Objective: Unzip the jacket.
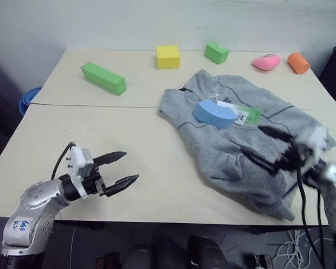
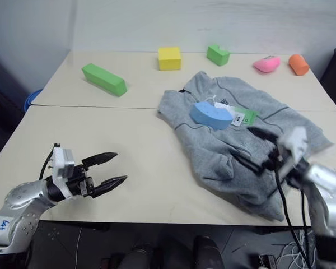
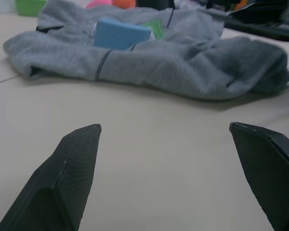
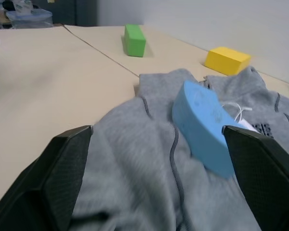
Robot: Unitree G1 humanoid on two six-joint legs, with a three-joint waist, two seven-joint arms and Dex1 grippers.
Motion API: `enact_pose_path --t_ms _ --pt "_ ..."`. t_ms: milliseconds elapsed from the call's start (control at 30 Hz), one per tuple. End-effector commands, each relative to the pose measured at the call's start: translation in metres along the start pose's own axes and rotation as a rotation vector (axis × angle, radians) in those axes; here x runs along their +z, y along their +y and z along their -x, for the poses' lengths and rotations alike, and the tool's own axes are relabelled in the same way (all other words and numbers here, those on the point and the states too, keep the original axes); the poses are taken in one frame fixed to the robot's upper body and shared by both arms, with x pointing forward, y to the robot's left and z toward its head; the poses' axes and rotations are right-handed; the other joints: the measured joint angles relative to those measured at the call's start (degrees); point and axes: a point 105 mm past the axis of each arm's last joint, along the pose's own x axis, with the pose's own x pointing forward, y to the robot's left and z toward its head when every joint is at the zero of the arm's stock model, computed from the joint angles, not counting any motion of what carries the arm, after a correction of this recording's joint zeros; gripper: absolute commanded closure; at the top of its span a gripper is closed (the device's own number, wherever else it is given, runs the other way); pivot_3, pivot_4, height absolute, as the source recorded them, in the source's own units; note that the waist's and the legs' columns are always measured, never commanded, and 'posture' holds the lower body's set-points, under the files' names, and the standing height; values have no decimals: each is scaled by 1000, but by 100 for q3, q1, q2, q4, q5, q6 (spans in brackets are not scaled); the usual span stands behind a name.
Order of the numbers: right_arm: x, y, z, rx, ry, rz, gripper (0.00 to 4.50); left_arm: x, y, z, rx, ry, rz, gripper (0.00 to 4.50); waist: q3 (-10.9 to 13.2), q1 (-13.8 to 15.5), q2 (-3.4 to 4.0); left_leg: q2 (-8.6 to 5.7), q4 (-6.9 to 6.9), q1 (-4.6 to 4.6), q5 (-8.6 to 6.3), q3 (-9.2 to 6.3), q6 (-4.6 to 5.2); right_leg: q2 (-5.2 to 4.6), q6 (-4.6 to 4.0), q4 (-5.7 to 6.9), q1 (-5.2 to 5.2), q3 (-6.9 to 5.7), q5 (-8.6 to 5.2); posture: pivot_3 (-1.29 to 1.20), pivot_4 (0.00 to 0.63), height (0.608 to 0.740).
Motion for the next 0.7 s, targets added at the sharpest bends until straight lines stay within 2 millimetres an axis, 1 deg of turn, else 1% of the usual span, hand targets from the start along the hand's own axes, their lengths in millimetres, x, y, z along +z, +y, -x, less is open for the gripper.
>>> enact_pose_path --t_ms 33,67,133,200,233,333,400,433,500,633,700 --pt "0 -25 -36 -25 86 -20 0 17 -7 -17 -67 -78 29 13 0 0 0 1 0 -2 4 -1 -5 4 0 12 -3 -3 0 0 150 740" --pt "1 -31 -51 -24 103 -18 0 20 -6 -22 -72 -95 31 13 0 -2 0 1 0 -4 9 -3 -6 8 -3 18 -5 -6 -2 0 150 740" --pt "-8 -45 -80 -47 194 -58 0 23 -5 -30 -76 -115 28 13 0 -7 0 1 0 -18 16 -4 -7 13 -3 19 -11 -13 -2 0 150 740" --pt "-21 -50 -96 -31 297 -69 0 23 -7 -35 -83 -119 27 13 0 -28 0 -4 1 -24 19 -2 -2 15 -2 20 -13 -16 -1 0 150 740" --pt "-25 -51 -102 -19 329 -62 0 22 -7 -37 -85 -120 28 13 0 -31 0 -3 1 -29 19 -5 -2 18 -2 19 -15 -20 -1 0 150 740" --pt "-31 -51 -121 27 379 -121 0 19 -12 -38 -89 -122 34 13 0 -21 0 -10 1 -54 22 -20 4 27 -2 15 -27 -37 -2 0 150 740" --pt "-37 -53 -125 33 438 -106 0 17 -13 -37 -78 -121 36 13 0 -37 0 -23 22 -114 26 -19 12 25 3 35 -90 -35 1 0 150 740" --pt "-40 -54 -126 32 465 -84 0 16 -14 -37 -71 -121 36 13 0 -51 0 -25 29 -126 27 -20 13 24 4 39 -99 -37 2 0 150 740" --pt "-40 -58 -128 6 483 -77 0 16 -13 -35 -53 -123 35 13 0 -59 -1 -24 36 -129 27 -28 14 24 5 38 -93 -43 2 0 150 740" --pt "-44 -59 -127 9 528 -88 0 14 -14 -33 -32 -121 33 13 0 -95 -1 -23 52 -130 29 -29 17 21 9 45 -87 -40 5 0 150 740" --pt "-48 -49 -126 81 549 -134 0 13 -15 -33 -32 -118 32 13 0 -113 -1 -18 66 -130 30 -32 15 20 9 50 -83 -39 5 0 150 740"
